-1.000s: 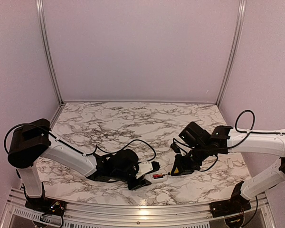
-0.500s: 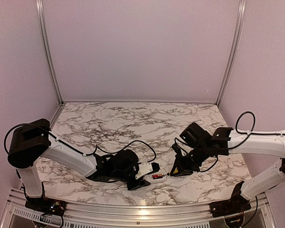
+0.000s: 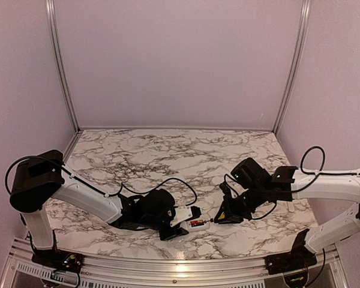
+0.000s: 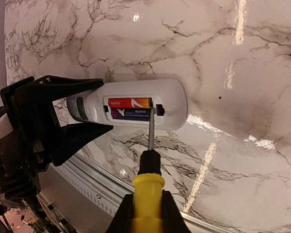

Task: Unload the batteries from the remote control

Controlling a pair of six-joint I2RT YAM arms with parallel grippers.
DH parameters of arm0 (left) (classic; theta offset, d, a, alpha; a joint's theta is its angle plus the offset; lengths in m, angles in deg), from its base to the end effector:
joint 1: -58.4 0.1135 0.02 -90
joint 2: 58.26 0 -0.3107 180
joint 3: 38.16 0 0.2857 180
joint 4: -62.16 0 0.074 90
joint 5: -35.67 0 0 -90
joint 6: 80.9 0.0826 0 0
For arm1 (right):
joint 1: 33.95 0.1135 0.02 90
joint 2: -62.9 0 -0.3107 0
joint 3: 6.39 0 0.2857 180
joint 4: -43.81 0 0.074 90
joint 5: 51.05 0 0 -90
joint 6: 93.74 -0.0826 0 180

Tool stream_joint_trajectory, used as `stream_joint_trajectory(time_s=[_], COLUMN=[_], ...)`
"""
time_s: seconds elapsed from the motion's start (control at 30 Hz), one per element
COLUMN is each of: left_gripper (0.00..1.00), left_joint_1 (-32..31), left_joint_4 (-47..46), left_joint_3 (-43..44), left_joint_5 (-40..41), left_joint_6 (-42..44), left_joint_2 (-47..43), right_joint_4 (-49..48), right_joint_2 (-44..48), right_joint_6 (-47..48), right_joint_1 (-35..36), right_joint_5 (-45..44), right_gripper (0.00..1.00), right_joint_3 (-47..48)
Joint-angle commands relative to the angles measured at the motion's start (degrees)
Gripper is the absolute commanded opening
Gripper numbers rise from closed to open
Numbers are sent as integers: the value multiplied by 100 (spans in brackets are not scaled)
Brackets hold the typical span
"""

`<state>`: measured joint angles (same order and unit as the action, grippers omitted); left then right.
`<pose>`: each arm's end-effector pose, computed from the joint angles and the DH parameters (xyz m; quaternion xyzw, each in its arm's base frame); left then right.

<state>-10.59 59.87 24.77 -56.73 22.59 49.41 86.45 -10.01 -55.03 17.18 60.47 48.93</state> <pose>0.1519 -0.4052 0.1028 0.6095 0.6824 -0.2046 0.3478 0.1496 0.2338 0.1932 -0.0466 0.9495 0.3097 0.0175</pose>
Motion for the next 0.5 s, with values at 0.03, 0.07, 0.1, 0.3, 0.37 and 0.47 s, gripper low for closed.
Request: stream_joint_trajectory(time_s=[0.03,0.07,0.1,0.3,0.37,0.47], left_gripper=[0,0,0,0,0,0], left_joint_1=[-27,-22,-26,-27,-27,-26], left_joint_4=[-413,-413,-413,-421,-430,-444], left_joint_3=[140,146,148,171,167,158], left_joint_5=[184,186,187,178,178,178], left_joint_6=[134,131,133,129,126,102], left_joint_2=[113,115,121,156,170,178], right_joint_4=[-1217,-1227,-1231,-1147,-1150,-1129], right_joint_2=[97,102,114,154,177,180], right_joint_6=[-87,-90,-96,-25,-8,20], right_joint_1=[182,185,185,179,182,187], right_joint_5=[1469,1469,1469,1443,1442,1460], right_gripper=[0,0,0,0,0,0], right_joint_3=[47,52,63,113,139,197])
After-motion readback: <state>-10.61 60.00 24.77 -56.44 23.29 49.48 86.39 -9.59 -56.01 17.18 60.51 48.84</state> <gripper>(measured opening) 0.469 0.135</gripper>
